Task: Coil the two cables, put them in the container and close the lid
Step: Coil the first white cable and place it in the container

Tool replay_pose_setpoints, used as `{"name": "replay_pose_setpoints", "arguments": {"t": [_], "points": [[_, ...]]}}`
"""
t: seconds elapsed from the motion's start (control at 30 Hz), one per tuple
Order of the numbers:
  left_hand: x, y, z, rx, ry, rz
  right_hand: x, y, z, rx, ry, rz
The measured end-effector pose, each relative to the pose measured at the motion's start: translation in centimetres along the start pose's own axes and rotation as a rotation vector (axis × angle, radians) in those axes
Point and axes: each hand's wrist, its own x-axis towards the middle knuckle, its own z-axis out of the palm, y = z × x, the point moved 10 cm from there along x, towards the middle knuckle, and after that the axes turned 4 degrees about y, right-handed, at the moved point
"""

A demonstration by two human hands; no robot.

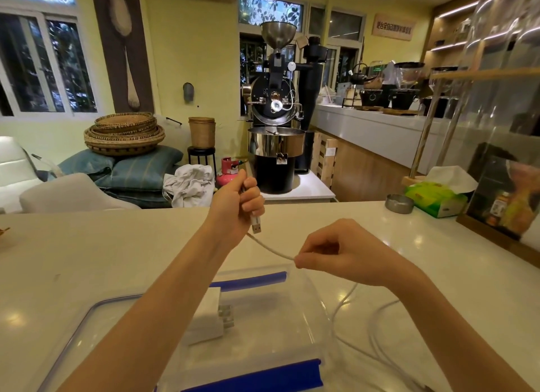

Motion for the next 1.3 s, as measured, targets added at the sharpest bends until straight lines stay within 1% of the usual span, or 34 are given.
{"name": "replay_pose_setpoints", "arguments": {"t": [0.07,0.17,0.23,0.3,0.37,0.43,0.5,0.53,0.6,0.63,0.7,0.8,0.87,0.93,0.97,1.0,1.07,1.13,1.23,1.3], "points": [[-0.2,-1.0,-0.2,0.053,0.003,-0.063,-0.2,-1.1,-1.0,0.001,0.022,-0.033],[-1.4,-3.5,0.3,0.252,-0.07,-0.236,-0.1,-2.0,-2.6,-0.039,0.057,-0.069],[-2.2,-4.6,0.5,0.347,-0.102,-0.292,0.1,-2.1,-3.2,-0.098,0.064,-0.076],[-2.4,-4.5,0.9,0.335,-0.112,-0.267,0.2,-1.9,-3.2,-0.14,0.049,-0.064],[-2.2,-3.9,1.0,0.282,-0.093,-0.207,0.0,-1.7,-3.0,-0.163,0.043,-0.051],[-2.0,-3.4,0.9,0.285,-0.078,-0.153,-0.2,-1.8,-3.2,-0.165,0.068,-0.055],[-2.3,-3.8,1.1,0.391,-0.11,-0.139,-0.3,-2.1,-3.8,-0.195,0.125,-0.09],[-2.6,-4.3,1.3,0.497,-0.14,-0.146,-0.3,-2.4,-4.3,-0.223,0.161,-0.114],[-3.6,-5.5,2.2,0.692,-0.23,-0.164,-0.2,-2.9,-5.1,-0.272,0.232,-0.172],[-4.1,-6.2,2.7,0.72,-0.267,-0.177,-0.2,-3.1,-5.4,-0.29,0.265,-0.209],[-4.8,-7.2,3.3,0.645,-0.303,-0.233,-0.1,-3.3,-6.1,-0.27,0.327,-0.263],[-6.1,-8.2,4.6,0.377,-0.408,-0.369,0.2,-2.5,-7.1,-0.049,0.38,-0.264],[-7.3,-8.0,6.0,0.211,-0.532,-0.438,0.5,-1.2,-7.2,0.135,0.417,-0.227],[-8.8,-6.9,8.1,0.01,-0.695,-0.48,0.9,0.5,-6.3,0.291,0.432,-0.165],[-9.4,-6.1,8.9,-0.116,-0.762,-0.492,1.0,1.1,-5.5,0.327,0.416,-0.135],[-9.7,-5.1,9.5,-0.229,-0.79,-0.483,1.1,1.5,-4.3,0.336,0.381,-0.11],[-8.9,-3.5,9.4,-0.352,-0.737,-0.4,1.0,1.5,-2.0,0.316,0.27,-0.081],[-7.4,-2.8,8.5,-0.362,-0.63,-0.314,0.7,1.0,0.2,0.258,0.141,-0.054],[-5.2,-2.2,6.1,-0.212,-0.395,-0.156,0.0,0.2,3.0,0.115,-0.048,-0.026],[-4.1,-2.1,4.4,-0.059,-0.249,-0.083,-0.5,-0.1,3.9,0.061,-0.115,-0.003]]}}
